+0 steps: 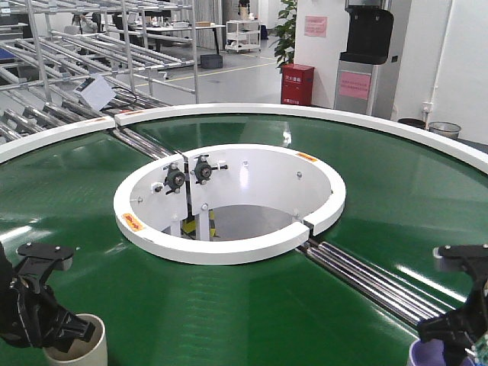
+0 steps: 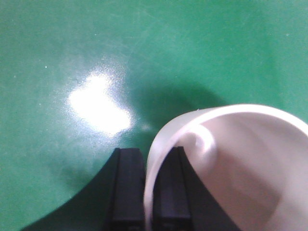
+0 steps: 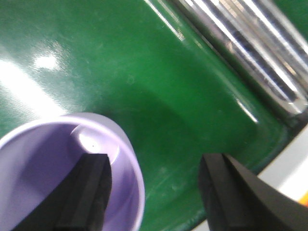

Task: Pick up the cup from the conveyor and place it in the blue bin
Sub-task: 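Close both grippers on the cup rims and lift the cups off the belt, then raise both held cups up beside the robot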

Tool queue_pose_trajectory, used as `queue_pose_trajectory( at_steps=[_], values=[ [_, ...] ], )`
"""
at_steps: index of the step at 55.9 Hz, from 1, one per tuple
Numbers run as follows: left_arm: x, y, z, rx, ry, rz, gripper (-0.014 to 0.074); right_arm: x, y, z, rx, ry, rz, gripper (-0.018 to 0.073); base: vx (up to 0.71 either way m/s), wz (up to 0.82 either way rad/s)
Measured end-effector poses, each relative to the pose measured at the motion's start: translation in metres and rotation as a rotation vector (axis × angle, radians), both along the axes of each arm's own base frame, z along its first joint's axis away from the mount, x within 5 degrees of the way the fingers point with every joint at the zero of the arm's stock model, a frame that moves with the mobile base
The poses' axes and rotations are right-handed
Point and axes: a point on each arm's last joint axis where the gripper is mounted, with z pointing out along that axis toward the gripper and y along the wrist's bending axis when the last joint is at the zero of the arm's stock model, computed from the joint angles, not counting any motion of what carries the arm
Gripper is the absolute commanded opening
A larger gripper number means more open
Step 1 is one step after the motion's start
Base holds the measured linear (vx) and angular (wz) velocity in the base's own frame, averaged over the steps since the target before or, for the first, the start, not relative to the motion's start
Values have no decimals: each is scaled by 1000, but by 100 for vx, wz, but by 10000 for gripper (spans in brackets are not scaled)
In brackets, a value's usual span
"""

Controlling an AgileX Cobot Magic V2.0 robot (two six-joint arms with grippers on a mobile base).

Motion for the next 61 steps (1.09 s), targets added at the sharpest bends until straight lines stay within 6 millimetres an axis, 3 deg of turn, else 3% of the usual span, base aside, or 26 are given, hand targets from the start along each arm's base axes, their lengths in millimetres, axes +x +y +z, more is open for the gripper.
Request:
queue_pose_trajectory(
  at_steps=[13, 31, 39, 48, 61],
  values=[
    [0, 0, 0, -1, 0, 0, -9, 12, 1, -25, 4, 51, 7, 392, 0, 0],
    [-3, 0, 10, -1, -32, -1, -9, 13, 4, -27, 32, 57, 1, -4, 0, 0],
    [-8, 0, 23, -4, -67, -1, -9, 14, 5, -23, 48, 31, -3, -15, 0, 0],
    [-17, 1, 45, -7, -127, -2, -9, 10, 7, -4, 75, -56, -2, -11, 0, 0],
    [-45, 0, 99, -42, -297, 7, -8, -16, 18, 63, 146, -342, 92, -9, 0, 0]
  ],
)
